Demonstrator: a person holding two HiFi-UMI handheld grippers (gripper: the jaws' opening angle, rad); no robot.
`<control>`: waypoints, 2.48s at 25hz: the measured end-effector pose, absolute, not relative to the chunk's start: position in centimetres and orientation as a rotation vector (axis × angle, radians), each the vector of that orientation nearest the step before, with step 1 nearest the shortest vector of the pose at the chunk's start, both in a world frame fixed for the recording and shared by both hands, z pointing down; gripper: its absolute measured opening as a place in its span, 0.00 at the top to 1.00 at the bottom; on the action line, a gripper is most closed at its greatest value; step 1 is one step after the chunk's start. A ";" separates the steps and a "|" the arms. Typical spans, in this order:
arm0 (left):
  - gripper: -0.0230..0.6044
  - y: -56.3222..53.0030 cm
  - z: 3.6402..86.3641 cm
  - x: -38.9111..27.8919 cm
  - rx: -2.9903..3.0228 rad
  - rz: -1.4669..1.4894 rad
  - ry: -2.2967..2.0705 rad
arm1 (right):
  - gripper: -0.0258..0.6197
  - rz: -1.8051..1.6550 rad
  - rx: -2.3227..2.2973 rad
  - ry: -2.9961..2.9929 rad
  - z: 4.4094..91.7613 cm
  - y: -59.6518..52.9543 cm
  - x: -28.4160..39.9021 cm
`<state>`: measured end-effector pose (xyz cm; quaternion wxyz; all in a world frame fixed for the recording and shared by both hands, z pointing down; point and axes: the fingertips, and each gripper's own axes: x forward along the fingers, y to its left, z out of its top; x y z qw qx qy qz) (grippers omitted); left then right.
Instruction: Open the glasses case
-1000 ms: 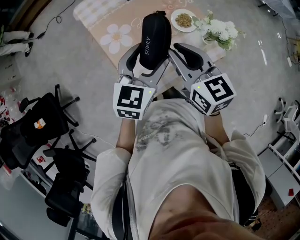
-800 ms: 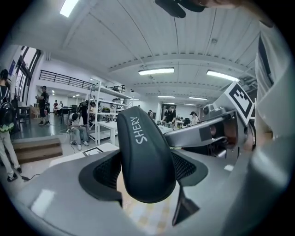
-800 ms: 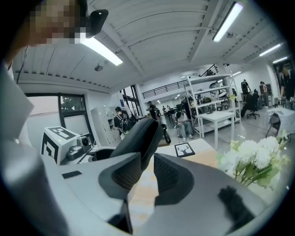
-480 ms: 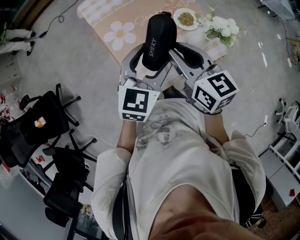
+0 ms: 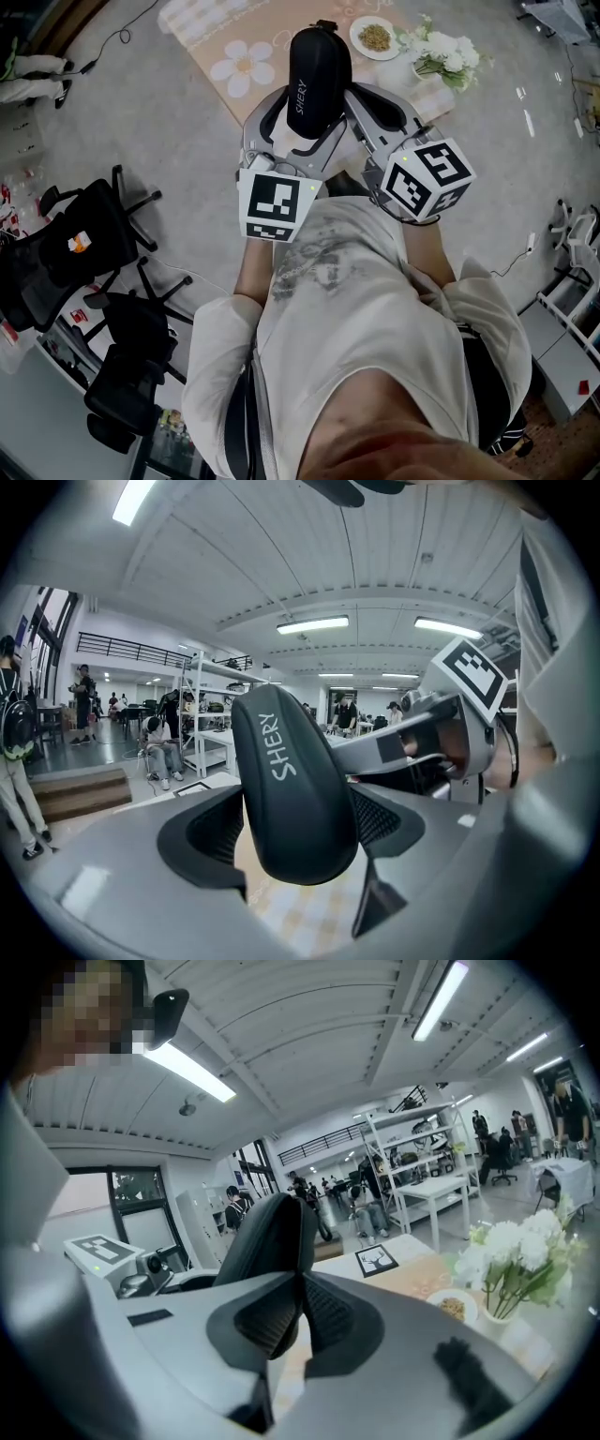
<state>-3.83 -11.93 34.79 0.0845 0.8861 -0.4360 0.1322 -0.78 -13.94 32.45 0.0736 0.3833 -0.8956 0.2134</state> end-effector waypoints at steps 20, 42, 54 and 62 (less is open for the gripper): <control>0.41 -10.4 30.7 -5.1 2.612 0.327 -1.345 | 0.91 0.560 1.282 -2.640 32.2 -14.8 -0.1; 0.49 -14.8 29.7 -5.8 2.369 0.390 -1.592 | 0.91 -0.021 1.359 -2.437 30.6 -13.7 -1.7; 0.64 -14.6 29.9 -6.8 2.391 0.432 -1.613 | 0.91 -0.032 1.363 -2.424 30.2 -14.2 -1.8; 0.67 -14.5 29.3 -7.1 2.450 0.399 -1.568 | 0.91 0.029 1.338 -2.468 29.7 -13.9 -1.8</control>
